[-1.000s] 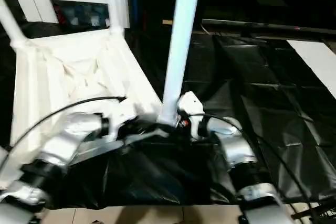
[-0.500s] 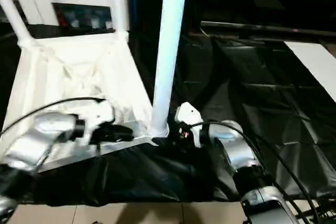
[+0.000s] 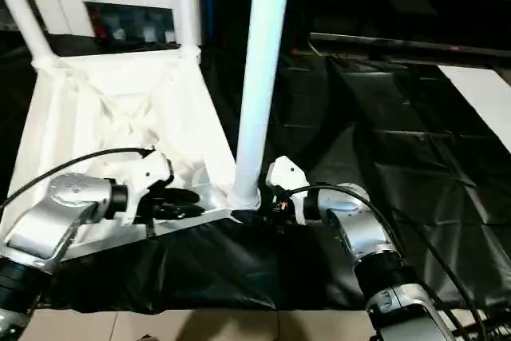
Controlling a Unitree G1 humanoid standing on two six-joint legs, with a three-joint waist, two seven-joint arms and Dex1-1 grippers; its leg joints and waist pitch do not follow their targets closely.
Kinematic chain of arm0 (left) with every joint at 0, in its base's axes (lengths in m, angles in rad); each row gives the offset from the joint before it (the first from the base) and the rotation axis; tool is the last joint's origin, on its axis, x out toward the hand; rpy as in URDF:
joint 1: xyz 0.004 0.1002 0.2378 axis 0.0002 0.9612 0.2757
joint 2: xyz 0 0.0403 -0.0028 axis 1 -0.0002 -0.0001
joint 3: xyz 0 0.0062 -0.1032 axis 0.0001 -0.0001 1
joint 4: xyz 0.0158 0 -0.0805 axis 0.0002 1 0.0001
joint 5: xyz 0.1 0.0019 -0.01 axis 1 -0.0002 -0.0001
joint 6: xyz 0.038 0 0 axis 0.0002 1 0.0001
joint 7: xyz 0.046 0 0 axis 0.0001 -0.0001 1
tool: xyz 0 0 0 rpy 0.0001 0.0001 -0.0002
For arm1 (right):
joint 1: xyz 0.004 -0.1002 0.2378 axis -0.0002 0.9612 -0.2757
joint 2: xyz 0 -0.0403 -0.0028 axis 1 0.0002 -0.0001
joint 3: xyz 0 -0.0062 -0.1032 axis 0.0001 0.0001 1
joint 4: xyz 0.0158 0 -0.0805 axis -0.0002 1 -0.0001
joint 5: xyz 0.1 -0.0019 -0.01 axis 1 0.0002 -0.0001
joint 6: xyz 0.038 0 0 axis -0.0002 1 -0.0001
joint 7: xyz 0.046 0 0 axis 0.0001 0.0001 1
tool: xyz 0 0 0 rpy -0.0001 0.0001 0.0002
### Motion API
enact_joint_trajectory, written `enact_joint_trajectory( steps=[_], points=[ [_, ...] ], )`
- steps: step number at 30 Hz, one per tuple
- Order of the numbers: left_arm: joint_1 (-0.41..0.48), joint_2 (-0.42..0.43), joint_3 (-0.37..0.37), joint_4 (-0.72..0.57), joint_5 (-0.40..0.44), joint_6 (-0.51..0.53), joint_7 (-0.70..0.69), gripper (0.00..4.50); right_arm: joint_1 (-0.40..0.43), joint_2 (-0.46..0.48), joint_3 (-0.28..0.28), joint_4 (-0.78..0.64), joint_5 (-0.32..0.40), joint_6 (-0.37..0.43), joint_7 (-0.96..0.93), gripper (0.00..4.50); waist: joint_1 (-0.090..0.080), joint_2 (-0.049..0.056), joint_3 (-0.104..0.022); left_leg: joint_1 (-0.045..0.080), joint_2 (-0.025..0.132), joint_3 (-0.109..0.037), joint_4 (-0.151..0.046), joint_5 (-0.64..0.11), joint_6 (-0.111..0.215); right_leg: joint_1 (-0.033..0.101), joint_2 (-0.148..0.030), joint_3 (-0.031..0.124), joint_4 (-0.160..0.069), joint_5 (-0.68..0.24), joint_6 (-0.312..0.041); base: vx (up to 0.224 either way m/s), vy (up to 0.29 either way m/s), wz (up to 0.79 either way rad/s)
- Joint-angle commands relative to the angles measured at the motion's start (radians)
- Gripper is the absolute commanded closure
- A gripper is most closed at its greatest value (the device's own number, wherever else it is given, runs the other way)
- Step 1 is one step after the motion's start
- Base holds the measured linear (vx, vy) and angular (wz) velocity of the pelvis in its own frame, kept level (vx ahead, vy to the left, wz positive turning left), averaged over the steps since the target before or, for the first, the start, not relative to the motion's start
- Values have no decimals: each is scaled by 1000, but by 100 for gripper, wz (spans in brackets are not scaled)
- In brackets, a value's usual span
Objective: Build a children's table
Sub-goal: Rotate leg to tighten
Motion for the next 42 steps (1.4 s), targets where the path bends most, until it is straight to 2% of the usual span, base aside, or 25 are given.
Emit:
enact_joint_trajectory(
  steps=[1,10,15,20,21,25,29,30,31,35,36,38,42],
  points=[
    [15,-3,-36,11,1,24,-2,326,-6,-4,10,1,-4,-8,2,75,0,10,-61,4,15,6,-61,-188,42,50,-33,32,-59,-101,-245,0,0,0],
    [18,-8,-26,-19,-52,75,-42,326,-3,-5,7,6,-8,-14,-2,75,1,9,-62,5,15,5,-61,-188,40,51,-34,31,-59,-106,-248,0,0,0],
    [9,8,-63,28,9,35,-4,326,-9,-3,11,9,-11,-16,-2,75,1,7,-62,4,15,5,-60,-187,44,52,-33,31,-60,-107,-245,0,0,0],
    [2,15,-69,53,33,19,7,326,-9,-3,14,8,-13,-17,0,75,1,9,-60,5,16,4,-62,-215,31,51,-35,32,-65,-165,-227,0,0,0],
    [-1,17,-68,56,29,23,7,351,-8,-3,14,8,-14,-18,0,75,1,8,-60,4,14,4,-62,-208,31,51,-34,32,-63,-156,-226,0,0,0],
    [-6,22,-74,64,24,28,-2,379,-8,-2,14,8,-15,-18,-1,75,1,8,-62,4,14,4,-61,-193,35,52,-34,32,-60,-132,-234,0,0,0],
    [-14,33,-95,70,25,44,-35,406,-18,1,7,19,-21,-27,-22,75,0,8,-60,4,14,4,-62,-204,32,51,-34,31,-62,-151,-233,0,0,0],
    [-16,34,-99,72,25,45,-40,435,-22,2,5,24,-22,-29,-26,75,-1,9,-60,5,14,3,-62,-207,29,50,-34,31,-62,-156,-232,0,0,0],
    [-18,36,-103,73,27,46,-45,442,-29,4,2,31,-25,-31,-35,75,-1,9,-60,4,14,3,-62,-207,28,51,-34,31,-62,-156,-232,0,0,0],
    [-22,34,-105,80,27,42,-45,448,-43,12,-1,46,-25,-26,-43,75,-1,8,-59,6,14,4,-62,-229,25,48,-35,32,-66,-186,-230,0,0,0],
    [-24,32,-104,83,26,41,-42,449,-46,15,-2,49,-22,-21,-42,94,-1,9,-58,8,15,4,-63,-239,22,46,-35,32,-67,-201,-227,0,0,0],
    [-25,31,-105,85,23,39,-41,449,-51,21,-4,54,-17,-16,-42,94,-1,9,-57,8,15,4,-63,-249,19,46,-35,33,-69,-222,-220,0,0,0],
    [-28,31,-105,87,21,39,-43,450,-60,26,-3,61,-11,-16,-38,134,-1,9,-58,7,15,2,-65,-246,16,46,-36,32,-68,-221,-217,0,0,0]
  ],
)
